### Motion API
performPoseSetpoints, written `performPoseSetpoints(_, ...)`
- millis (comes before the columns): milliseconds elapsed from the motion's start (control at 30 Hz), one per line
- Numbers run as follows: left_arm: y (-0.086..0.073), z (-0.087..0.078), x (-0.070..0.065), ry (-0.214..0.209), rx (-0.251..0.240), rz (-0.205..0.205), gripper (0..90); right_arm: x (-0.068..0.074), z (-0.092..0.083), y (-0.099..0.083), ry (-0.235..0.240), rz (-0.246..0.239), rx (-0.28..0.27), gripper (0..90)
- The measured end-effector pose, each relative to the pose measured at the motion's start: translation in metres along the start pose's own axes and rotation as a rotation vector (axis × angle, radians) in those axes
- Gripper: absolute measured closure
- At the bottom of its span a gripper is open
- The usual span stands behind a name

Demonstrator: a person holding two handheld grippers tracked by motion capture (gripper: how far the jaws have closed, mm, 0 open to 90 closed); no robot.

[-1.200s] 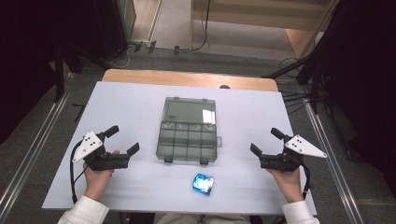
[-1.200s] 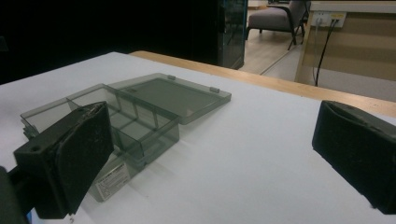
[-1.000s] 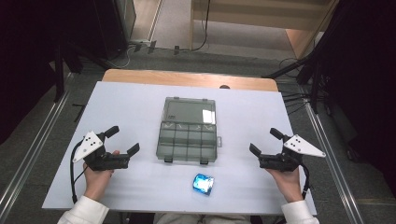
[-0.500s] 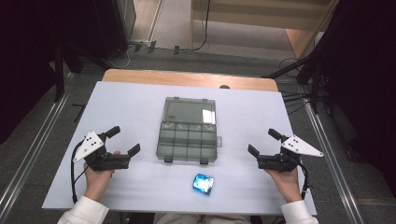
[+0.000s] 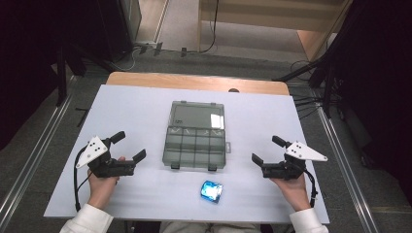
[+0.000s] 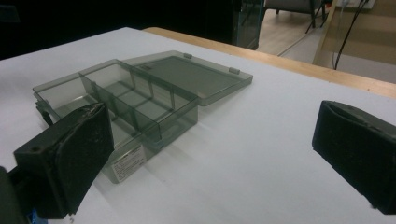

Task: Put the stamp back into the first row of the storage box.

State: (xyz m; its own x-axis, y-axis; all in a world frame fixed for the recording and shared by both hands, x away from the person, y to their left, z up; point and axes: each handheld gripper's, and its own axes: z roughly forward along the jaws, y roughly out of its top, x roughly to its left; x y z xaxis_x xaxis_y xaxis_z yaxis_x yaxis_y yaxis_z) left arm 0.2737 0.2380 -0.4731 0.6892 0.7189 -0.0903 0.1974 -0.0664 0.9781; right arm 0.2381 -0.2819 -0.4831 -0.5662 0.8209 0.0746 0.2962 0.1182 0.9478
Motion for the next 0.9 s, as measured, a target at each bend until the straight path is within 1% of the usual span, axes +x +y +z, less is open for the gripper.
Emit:
performPoseSetpoints(133,0.000,0.000,0.000,-0.002,0.001,0.000,0.0,0.002,0.003,0.000,0.010,-0.007,0.024,0.0)
performPoseSetpoints(333,0.000,0.000,0.000,-0.003,0.000,-0.002,0.0,0.006,0.006,-0.001,0.027,-0.017,0.046,0.0)
performPoseSetpoints(467,0.000,0.000,0.000,-0.003,0.000,-0.002,0.0,0.008,0.008,-0.001,0.029,-0.019,0.057,0.0)
performPoseSetpoints(500,0.000,0.000,0.000,-0.004,-0.001,-0.003,0.0,0.009,0.008,0.000,0.028,-0.023,0.066,0.0)
performPoseSetpoints(533,0.000,0.001,0.000,-0.005,-0.001,-0.003,0.0,0.010,0.010,0.000,0.028,-0.029,0.086,0.0)
performPoseSetpoints(633,0.000,0.001,0.000,-0.006,-0.002,-0.005,0.0,0.013,0.012,0.000,0.037,-0.031,0.101,0.0)
performPoseSetpoints(700,0.000,0.001,0.001,-0.006,-0.003,-0.005,0.0,0.017,0.014,0.001,0.052,-0.044,0.120,0.0)
performPoseSetpoints(800,0.000,0.001,0.001,-0.007,-0.003,-0.008,0.0,0.019,0.016,0.001,0.060,-0.046,0.131,0.0)
performPoseSetpoints(900,0.000,0.001,0.001,-0.020,-0.002,-0.024,0.0,0.023,0.018,0.002,0.071,-0.054,0.148,0.0)
